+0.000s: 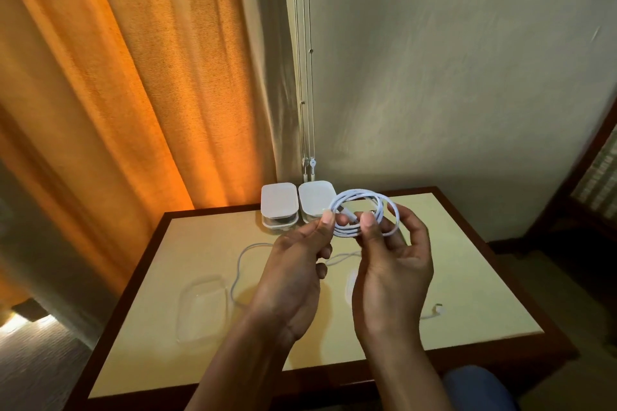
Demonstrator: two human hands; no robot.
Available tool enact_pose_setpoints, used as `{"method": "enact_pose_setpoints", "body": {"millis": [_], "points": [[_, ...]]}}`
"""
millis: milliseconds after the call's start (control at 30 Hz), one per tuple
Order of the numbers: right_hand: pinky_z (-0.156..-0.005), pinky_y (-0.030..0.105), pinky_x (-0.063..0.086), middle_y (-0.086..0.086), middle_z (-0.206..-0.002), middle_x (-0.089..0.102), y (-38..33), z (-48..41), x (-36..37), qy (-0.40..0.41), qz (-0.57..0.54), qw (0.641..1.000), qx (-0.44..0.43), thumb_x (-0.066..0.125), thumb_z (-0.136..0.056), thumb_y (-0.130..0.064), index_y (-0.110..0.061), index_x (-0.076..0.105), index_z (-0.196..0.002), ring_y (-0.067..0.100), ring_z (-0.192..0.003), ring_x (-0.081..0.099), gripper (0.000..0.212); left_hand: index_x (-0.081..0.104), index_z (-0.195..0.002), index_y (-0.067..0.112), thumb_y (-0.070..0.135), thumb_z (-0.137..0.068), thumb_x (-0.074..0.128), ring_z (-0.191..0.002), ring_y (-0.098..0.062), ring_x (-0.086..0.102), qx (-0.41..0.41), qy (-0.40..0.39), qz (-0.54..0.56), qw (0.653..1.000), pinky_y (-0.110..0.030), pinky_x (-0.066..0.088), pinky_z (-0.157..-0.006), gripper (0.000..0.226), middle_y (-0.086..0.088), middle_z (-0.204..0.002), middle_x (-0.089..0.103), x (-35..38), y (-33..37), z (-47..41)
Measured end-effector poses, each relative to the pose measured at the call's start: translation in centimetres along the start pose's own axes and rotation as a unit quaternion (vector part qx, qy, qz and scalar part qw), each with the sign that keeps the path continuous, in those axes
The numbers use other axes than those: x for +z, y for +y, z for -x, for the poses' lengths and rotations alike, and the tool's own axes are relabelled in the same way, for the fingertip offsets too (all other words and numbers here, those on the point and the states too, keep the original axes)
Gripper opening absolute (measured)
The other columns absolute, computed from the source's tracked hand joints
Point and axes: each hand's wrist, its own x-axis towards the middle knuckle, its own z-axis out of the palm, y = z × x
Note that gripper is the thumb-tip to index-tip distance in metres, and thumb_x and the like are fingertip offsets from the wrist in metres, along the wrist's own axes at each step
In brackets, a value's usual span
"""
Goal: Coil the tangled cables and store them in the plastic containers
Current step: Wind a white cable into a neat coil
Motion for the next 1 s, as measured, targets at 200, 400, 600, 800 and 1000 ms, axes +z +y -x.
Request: {"method": "enact_pose_setpoints", "body": {"millis": [200, 400, 600, 800, 1000], "points": [[-0.072, 0.021, 0.057, 0.013, -0.098, 0.077, -0.5, 0.8, 0.4, 0.031, 0.003, 0.998, -0.048, 0.080, -0.079, 0.001, -0.016, 0.059, -0.103, 0.019, -0.089, 0.076, 0.036, 0.075, -0.110, 0.007, 0.027, -0.106, 0.052, -0.072, -0.013, 0.047, -0.041, -0.011, 0.029, 0.999, -0.030, 0.032, -0.062, 0.031, -0.008, -0.094, 0.057, 0.4, 0.1, -0.2], [-0.083, 0.041, 0.058, 0.016, -0.096, 0.077, -1.1, -1.0, -0.5, -0.077, -0.027, 0.997, 0.016, 0.078, -0.071, -0.007, -0.012, 0.058, -0.111, 0.031, -0.088, 0.074, 0.045, 0.071, -0.118, 0.004, 0.026, -0.106, 0.051, -0.071, -0.015, 0.054, -0.038, -0.047, 0.033, 0.998, -0.032, 0.035, -0.060, 0.033, -0.007, -0.091, 0.060, -0.2, 0.6, 0.1], [-0.086, 0.036, 0.055, 0.013, -0.100, 0.078, -2.3, -2.7, -2.3, -0.176, 0.095, 0.979, 0.025, 0.077, -0.072, -0.017, -0.015, 0.055, -0.122, 0.028, -0.094, 0.075, 0.054, 0.069, -0.127, 0.010, 0.021, -0.092, 0.070, -0.077, -0.015, 0.057, -0.017, -0.103, -0.087, 0.991, -0.029, 0.038, -0.058, 0.036, -0.012, -0.102, 0.068, -2.7, 3.1, -0.8], [-0.088, 0.038, 0.053, 0.011, -0.098, 0.078, -3.5, -3.3, -2.9, -0.272, 0.138, 0.951, 0.055, 0.075, -0.074, -0.016, -0.016, 0.054, -0.122, 0.025, -0.092, 0.074, 0.053, 0.079, -0.100, 0.007, 0.030, -0.097, 0.066, -0.064, -0.010, 0.048, 0.015, -0.166, -0.255, 0.953, -0.025, 0.034, -0.053, 0.027, -0.003, -0.072, 0.055, -3.2, 6.2, -2.4], [-0.070, 0.032, 0.057, 0.014, -0.085, 0.070, -3.6, -2.7, -1.9, -0.254, -0.090, 0.950, 0.156, 0.061, -0.082, 0.004, -0.017, 0.046, -0.141, 0.019, -0.066, 0.067, 0.065, 0.077, -0.086, 0.011, 0.020, -0.098, 0.064, -0.057, -0.014, 0.045, 0.011, -0.194, -0.253, 0.948, -0.024, 0.038, -0.053, 0.020, -0.011, -0.069, 0.057, -2.4, 6.2, -2.3]]}}
